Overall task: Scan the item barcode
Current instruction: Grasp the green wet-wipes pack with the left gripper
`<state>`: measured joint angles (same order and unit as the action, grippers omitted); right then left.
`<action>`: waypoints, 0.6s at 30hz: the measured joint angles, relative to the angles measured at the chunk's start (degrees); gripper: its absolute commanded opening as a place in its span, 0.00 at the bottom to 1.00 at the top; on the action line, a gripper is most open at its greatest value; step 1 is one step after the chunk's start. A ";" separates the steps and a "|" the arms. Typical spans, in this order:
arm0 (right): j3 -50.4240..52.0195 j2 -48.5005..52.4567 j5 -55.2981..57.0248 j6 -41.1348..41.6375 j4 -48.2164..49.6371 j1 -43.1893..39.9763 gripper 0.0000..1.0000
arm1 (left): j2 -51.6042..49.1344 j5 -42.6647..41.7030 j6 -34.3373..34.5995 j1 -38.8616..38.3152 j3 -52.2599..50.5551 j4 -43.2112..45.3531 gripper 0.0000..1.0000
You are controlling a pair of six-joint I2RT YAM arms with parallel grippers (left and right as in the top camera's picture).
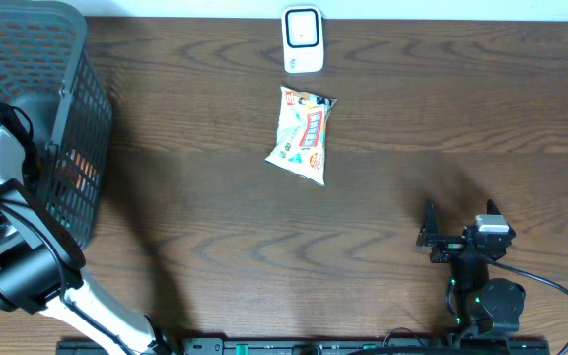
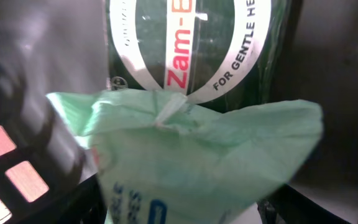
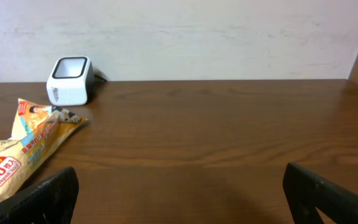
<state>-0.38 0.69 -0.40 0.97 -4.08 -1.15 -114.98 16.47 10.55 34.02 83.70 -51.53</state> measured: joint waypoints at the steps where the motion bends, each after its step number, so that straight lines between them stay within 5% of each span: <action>1: 0.00 0.00 0.00 0.00 0.00 0.00 0.99 | 0.00 0.00 0.00 0.00 -0.52 0.52 0.73; 3: 0.00 0.00 0.00 0.00 0.02 0.00 0.99 | 0.00 0.15 0.00 0.00 -1.03 0.90 0.58; 6: 0.00 0.00 0.00 0.02 0.00 0.00 0.99 | 0.00 0.20 -0.02 0.00 -1.20 1.20 0.11; 7: 0.00 0.00 0.00 0.00 0.02 0.00 0.99 | 0.00 0.17 0.02 0.00 -1.29 1.09 0.07; 18: 0.00 0.00 0.00 0.02 0.00 0.00 0.99 | 4.31 0.04 3.23 -0.04 -1.27 -1.99 0.07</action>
<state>-0.38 0.69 -0.40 0.99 -4.08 -1.15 -110.67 16.51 13.78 33.98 82.43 -53.52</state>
